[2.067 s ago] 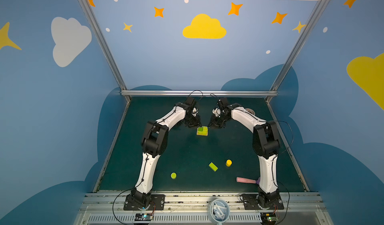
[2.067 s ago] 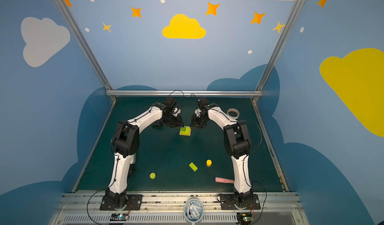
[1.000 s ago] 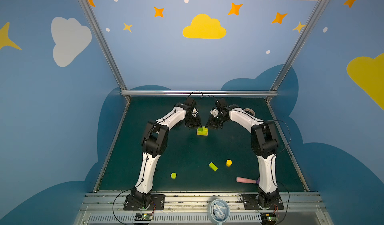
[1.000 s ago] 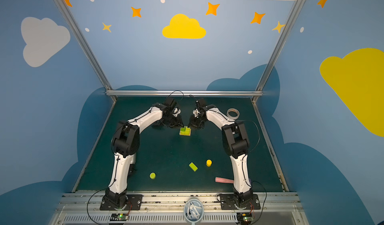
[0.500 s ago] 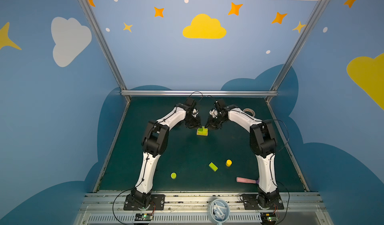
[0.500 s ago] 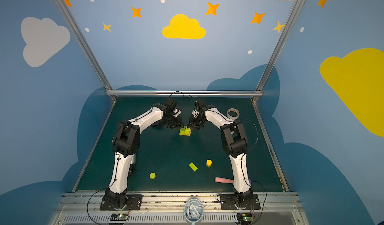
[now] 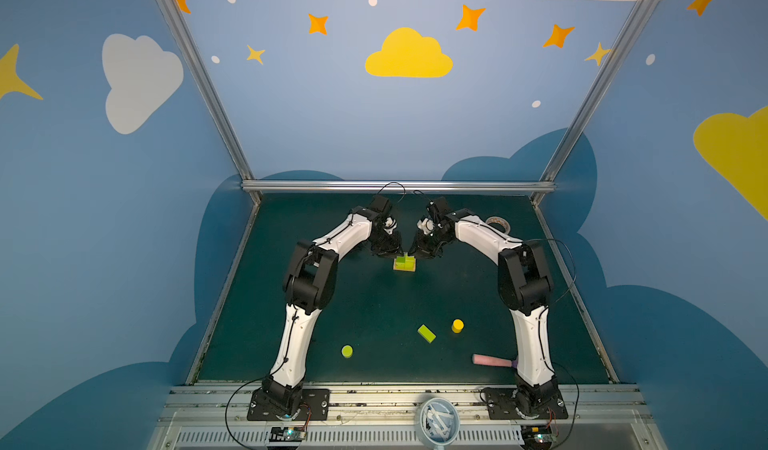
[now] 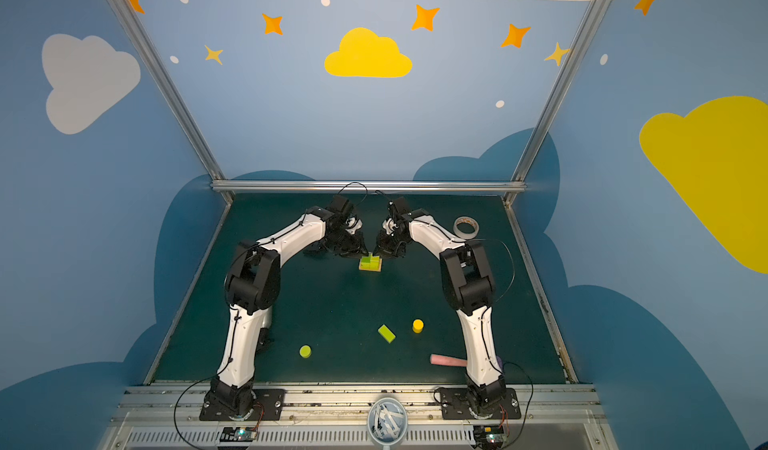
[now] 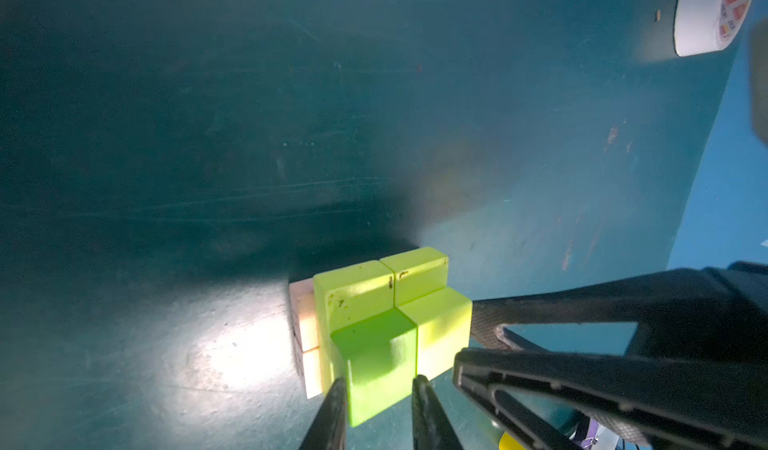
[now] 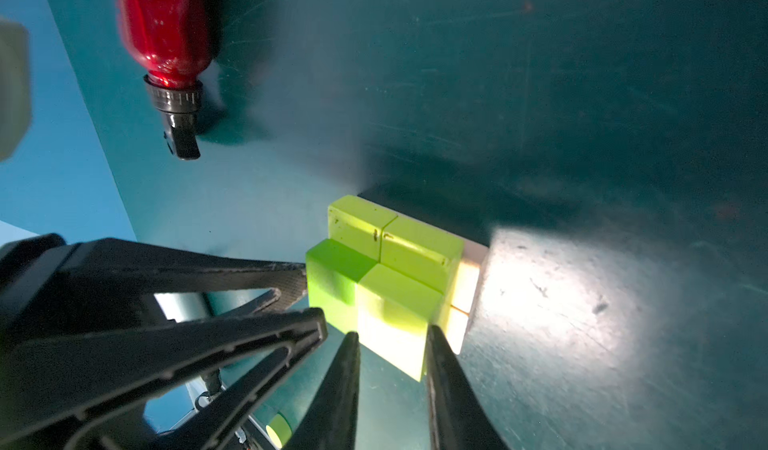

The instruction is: Build the wood block tower

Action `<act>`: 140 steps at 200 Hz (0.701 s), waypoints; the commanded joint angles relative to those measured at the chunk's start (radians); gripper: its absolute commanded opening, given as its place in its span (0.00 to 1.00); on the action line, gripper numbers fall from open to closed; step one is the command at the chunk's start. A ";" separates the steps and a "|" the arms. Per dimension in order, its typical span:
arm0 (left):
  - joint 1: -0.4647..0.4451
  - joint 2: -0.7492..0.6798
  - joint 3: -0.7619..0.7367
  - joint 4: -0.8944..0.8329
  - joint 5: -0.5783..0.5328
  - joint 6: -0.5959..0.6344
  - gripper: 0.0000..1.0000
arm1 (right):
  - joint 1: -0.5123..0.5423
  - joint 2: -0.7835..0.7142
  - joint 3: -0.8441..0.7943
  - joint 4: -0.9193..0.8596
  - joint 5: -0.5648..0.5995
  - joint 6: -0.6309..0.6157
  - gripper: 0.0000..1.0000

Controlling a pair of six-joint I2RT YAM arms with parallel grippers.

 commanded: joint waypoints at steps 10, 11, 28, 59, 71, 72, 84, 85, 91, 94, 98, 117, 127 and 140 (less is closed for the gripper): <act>0.002 0.023 -0.004 -0.007 0.007 -0.003 0.30 | 0.007 0.016 0.026 -0.016 -0.005 0.005 0.27; 0.001 0.024 -0.004 -0.007 0.007 -0.003 0.30 | 0.007 0.016 0.026 -0.016 -0.004 0.005 0.27; 0.001 0.024 -0.001 -0.008 0.004 -0.002 0.30 | 0.007 0.015 0.026 -0.018 -0.005 0.005 0.27; 0.005 0.022 -0.001 -0.011 -0.007 -0.002 0.33 | 0.008 0.014 0.026 -0.019 -0.003 0.006 0.28; 0.007 0.022 0.001 -0.010 -0.007 -0.005 0.34 | 0.007 0.014 0.025 -0.021 -0.002 0.004 0.28; 0.007 0.023 0.001 -0.011 -0.007 -0.004 0.34 | 0.007 0.015 0.025 -0.021 -0.001 0.005 0.28; 0.008 0.023 0.002 -0.010 -0.009 -0.006 0.35 | 0.007 0.011 0.022 -0.022 0.001 0.004 0.29; 0.008 0.023 0.001 -0.010 -0.009 -0.006 0.35 | 0.008 0.011 0.022 -0.022 0.001 0.003 0.29; 0.009 0.023 0.003 -0.011 -0.009 -0.005 0.35 | 0.007 0.010 0.020 -0.022 0.002 0.003 0.29; 0.009 0.022 0.005 -0.012 -0.008 -0.005 0.36 | 0.007 0.009 0.020 -0.023 0.002 0.004 0.30; 0.009 0.023 0.004 -0.011 -0.007 -0.006 0.36 | 0.007 0.009 0.019 -0.022 0.004 0.004 0.31; 0.011 0.022 0.012 -0.017 -0.011 -0.004 0.38 | 0.007 0.002 0.017 -0.030 0.014 0.006 0.35; 0.011 0.022 0.017 -0.020 -0.014 -0.002 0.39 | 0.007 -0.002 0.016 -0.031 0.017 0.008 0.38; 0.011 0.016 0.016 -0.019 -0.023 -0.003 0.40 | 0.007 -0.011 0.011 -0.031 0.021 0.007 0.42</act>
